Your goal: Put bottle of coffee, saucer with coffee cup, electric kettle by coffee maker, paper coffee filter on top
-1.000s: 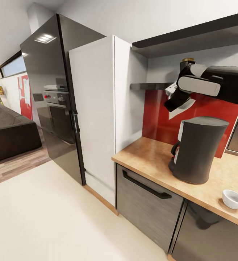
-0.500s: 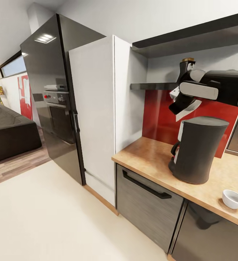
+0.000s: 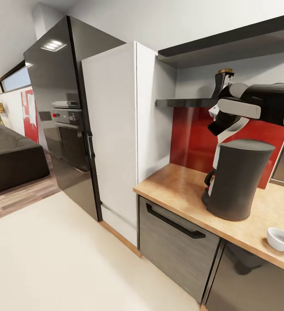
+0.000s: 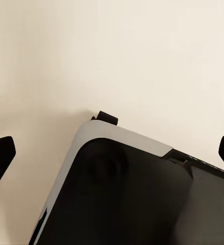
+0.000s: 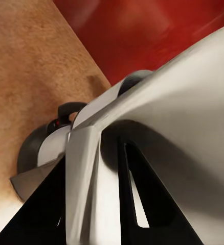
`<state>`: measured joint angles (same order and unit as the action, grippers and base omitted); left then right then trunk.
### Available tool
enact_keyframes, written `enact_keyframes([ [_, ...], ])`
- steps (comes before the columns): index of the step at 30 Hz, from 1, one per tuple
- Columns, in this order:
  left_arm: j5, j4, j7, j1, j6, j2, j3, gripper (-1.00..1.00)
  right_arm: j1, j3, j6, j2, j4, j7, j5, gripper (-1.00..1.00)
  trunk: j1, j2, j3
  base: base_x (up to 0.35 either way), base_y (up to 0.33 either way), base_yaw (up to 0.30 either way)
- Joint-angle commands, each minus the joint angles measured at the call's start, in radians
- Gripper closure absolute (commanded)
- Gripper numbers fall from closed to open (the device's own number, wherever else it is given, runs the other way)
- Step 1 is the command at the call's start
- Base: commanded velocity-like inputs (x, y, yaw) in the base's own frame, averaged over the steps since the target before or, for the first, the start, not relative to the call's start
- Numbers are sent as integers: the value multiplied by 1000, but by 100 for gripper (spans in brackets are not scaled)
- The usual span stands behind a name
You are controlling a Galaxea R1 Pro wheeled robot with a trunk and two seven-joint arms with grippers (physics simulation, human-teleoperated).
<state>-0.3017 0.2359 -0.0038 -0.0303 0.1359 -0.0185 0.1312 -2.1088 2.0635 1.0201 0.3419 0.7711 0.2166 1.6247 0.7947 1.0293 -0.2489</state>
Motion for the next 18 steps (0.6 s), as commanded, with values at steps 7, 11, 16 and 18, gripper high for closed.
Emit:
enact_keyframes([
  [7,-6,2,-1,0,1,0,-1,-100,-2,4,-3,1,2,10,12,100,0,1,-1,86,0,0],
  [11,-6,2,-1,0,1,0,-1,-100,-2,12,-3,3,1,10,12,100,0,1,-1,145,0,0],
  [16,-7,2,-1,0,1,0,-1,-100,-2,24,-3,2,2,10,12,100,0,1,-1,74,-33,0],
  [18,-7,2,-1,0,1,0,-1,-100,-2,25,-4,2,4,10,12,100,0,1,-1,130,-117,0],
])
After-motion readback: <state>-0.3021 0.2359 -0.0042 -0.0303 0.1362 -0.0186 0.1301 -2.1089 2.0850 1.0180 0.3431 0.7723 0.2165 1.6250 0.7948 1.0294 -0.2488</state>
